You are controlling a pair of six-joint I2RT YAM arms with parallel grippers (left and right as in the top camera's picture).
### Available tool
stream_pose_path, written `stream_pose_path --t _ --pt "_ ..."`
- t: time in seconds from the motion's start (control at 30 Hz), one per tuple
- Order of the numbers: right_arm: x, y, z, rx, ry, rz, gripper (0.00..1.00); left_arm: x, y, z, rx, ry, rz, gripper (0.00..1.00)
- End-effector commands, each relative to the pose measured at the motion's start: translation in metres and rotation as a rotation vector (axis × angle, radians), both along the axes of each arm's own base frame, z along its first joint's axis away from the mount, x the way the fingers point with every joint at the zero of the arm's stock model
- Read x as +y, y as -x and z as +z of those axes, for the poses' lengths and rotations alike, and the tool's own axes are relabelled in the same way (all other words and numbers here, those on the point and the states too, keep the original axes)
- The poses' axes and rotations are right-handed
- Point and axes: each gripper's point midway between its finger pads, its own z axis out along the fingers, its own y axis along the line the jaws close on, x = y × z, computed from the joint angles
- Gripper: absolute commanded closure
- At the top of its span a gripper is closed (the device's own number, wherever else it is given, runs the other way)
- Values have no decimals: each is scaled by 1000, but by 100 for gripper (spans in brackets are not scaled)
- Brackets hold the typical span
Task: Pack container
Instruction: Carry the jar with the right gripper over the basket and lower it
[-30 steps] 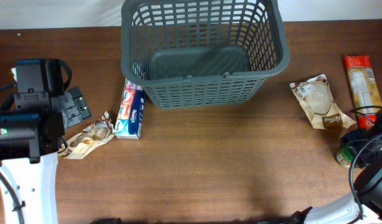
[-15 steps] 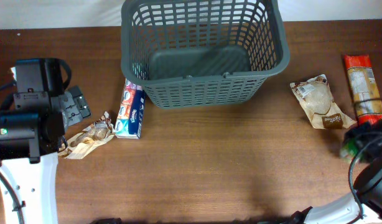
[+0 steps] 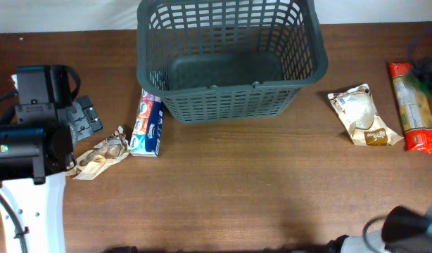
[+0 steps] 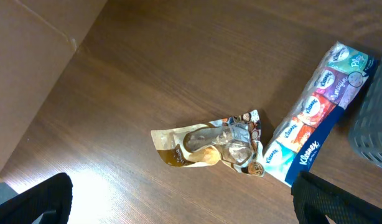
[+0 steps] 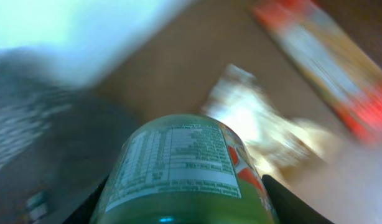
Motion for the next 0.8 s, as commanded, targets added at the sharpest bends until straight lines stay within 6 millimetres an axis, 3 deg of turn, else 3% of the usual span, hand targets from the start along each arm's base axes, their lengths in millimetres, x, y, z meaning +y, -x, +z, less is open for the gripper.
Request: stream_pose_path --t 0.0,0.13,0.23,0.33,0.47,0.57,0.63,0.77 --pt "90 -3 85 -277 37 286 96 1 -1 1 -3 1 1 1" --pt "175 -9 132 -482 117 539 96 1 -1 1 -2 1 0 1" --pt "217 -19 134 -518 180 609 96 1 0 0 3 2 0 1" --pt "251 -38 113 -475 200 648 96 1 4 -2 19 2 1 1" --pt "288 -67 53 -326 209 691 96 1 7 -4 38 3 1 1" --pt "299 -87 4 -203 231 687 96 0 11 -6 54 4 1 1" --pt "301 -99 -16 -165 237 682 96 0 14 -8 71 5 1 1" --pt "290 -116 -35 -128 283 632 96 0 19 -10 95 7 0 1"
